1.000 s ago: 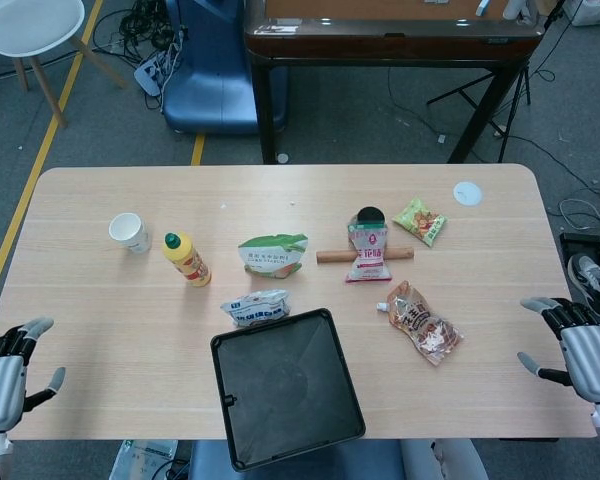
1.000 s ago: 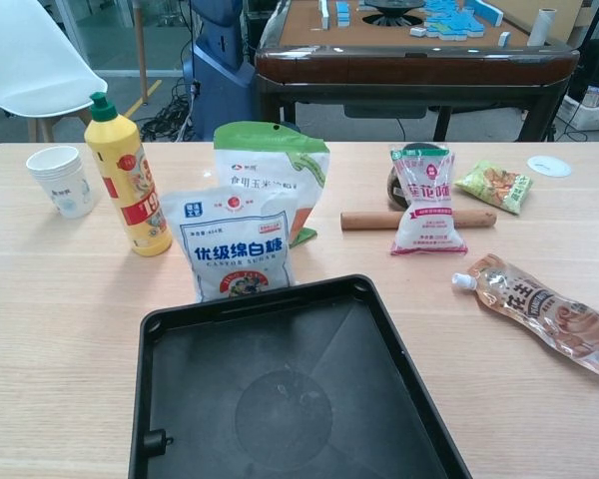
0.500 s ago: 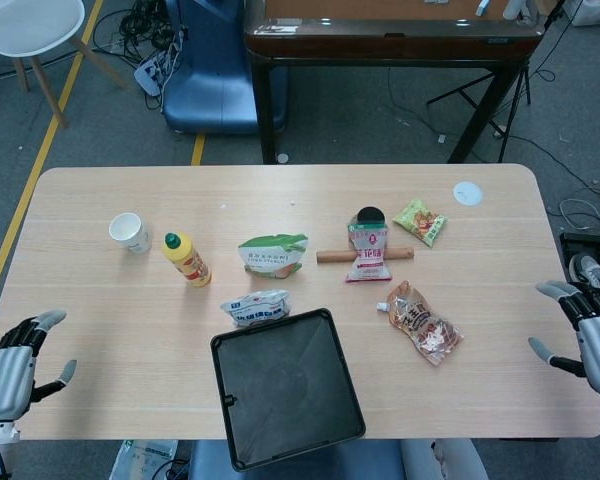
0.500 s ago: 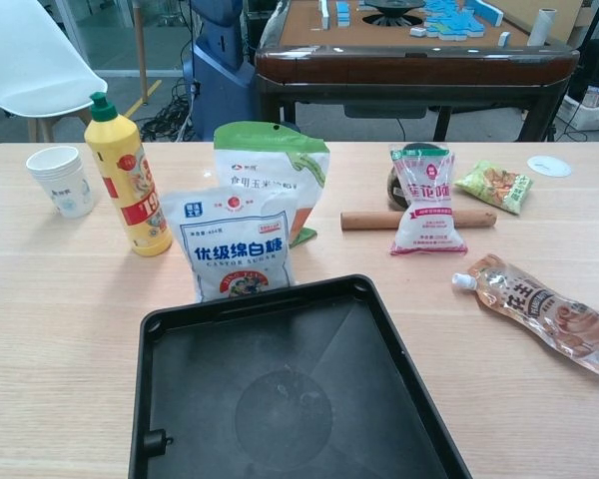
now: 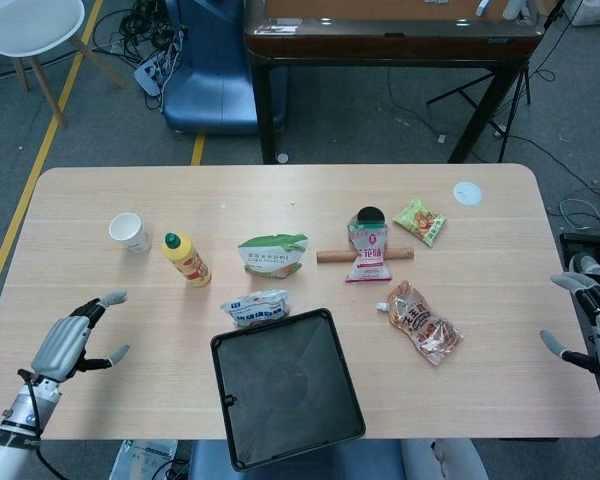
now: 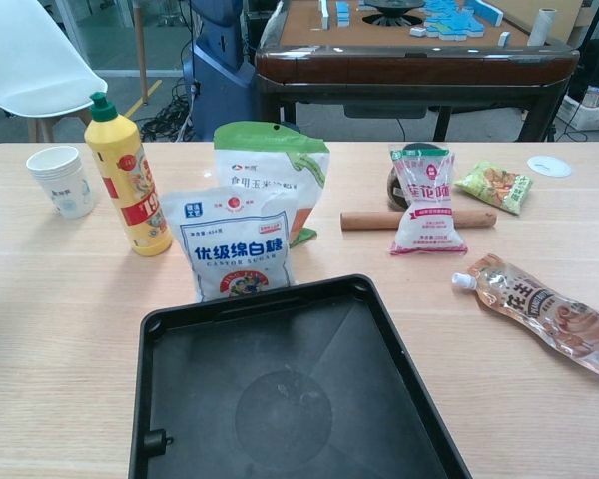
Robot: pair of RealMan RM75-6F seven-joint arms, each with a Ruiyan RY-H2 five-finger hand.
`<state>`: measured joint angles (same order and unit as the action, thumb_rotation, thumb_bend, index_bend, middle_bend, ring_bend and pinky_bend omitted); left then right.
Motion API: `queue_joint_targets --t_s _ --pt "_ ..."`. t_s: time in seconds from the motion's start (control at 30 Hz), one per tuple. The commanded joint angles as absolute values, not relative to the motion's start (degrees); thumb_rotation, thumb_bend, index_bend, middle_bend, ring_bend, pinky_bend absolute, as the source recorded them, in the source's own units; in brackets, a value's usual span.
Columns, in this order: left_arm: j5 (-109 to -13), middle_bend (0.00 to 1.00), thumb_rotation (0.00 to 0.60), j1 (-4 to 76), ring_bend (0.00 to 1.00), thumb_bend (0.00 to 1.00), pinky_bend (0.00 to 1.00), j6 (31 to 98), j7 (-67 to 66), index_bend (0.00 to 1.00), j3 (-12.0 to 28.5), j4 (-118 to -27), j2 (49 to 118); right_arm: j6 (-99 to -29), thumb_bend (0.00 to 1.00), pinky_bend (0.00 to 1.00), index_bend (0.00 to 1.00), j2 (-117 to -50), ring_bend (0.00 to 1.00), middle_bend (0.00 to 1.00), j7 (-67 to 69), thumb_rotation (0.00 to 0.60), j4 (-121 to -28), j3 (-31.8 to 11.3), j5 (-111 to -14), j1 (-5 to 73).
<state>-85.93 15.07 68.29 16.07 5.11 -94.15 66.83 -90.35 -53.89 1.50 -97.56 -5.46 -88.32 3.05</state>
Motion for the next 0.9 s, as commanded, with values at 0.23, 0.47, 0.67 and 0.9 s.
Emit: queue_joint_targets --t_s 0.23,0.47,0.67,0.9 --pt "-86.7 0.17 0.600 22.9 0.16 0.22 0.18 60.1 22.2 0.10 5.5 -87.3 72.8 -90.3 0.19 0.21 0.24 -53.6 0.20 0.26 1.3 0.600 -97.8 -5.1 -87.9 2.4" --pt "-85.6 0.17 0.600 27.1 0.16 0.22 0.18 56.2 24.7 0.10 6.1 -83.3 77.8 -90.1 0.20 0.21 0.24 -53.6 0.20 0.26 1.3 0.600 -97.8 -4.9 -87.5 2.1" --pt "-84.0 0.17 0.600 30.2 0.16 0.22 0.18 53.3 26.1 0.09 6.7 -79.6 82.1 -90.0 0.20 0.21 0.24 -53.4 0.20 0.26 1.5 0.600 -97.6 -4.8 -87.0 1.7" --pt "-82.7 0.17 0.600 32.9 0.16 0.22 0.18 51.2 29.0 0.09 7.4 -76.2 85.9 -90.0 0.20 0.21 0.24 -53.2 0.20 0.26 1.4 0.600 -97.6 -4.8 -86.6 1.5"
